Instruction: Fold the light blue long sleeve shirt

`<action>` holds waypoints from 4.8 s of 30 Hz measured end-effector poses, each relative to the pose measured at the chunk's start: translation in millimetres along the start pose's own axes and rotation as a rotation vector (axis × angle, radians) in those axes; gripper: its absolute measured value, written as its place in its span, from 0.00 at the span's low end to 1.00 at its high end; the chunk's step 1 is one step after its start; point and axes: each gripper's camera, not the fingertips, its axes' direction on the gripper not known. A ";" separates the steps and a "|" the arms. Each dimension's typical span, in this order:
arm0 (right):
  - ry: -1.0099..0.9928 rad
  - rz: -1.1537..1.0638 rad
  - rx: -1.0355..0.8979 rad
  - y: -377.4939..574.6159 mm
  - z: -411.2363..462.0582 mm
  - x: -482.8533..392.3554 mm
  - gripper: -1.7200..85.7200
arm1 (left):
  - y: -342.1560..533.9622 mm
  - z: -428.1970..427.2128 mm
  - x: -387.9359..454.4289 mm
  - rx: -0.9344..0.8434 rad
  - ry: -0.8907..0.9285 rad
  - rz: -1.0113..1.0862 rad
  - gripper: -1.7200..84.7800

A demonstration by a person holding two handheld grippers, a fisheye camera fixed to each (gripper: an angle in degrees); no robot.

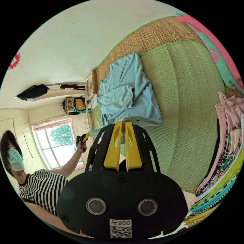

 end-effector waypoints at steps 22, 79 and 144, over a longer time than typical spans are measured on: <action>0.278 0.069 -0.073 -291.6 164.6 -92.4 0.07 | -245.9 57.9 135.8 0.116 -0.196 -0.026 0.05; 0.764 -0.857 -0.341 -311.0 579.2 -423.3 0.02 | -439.3 159.5 444.1 -0.092 -0.086 0.227 0.05; 0.743 -0.425 0.089 -386.8 176.8 -215.0 0.03 | -400.9 287.7 727.7 -0.201 -0.522 0.725 0.03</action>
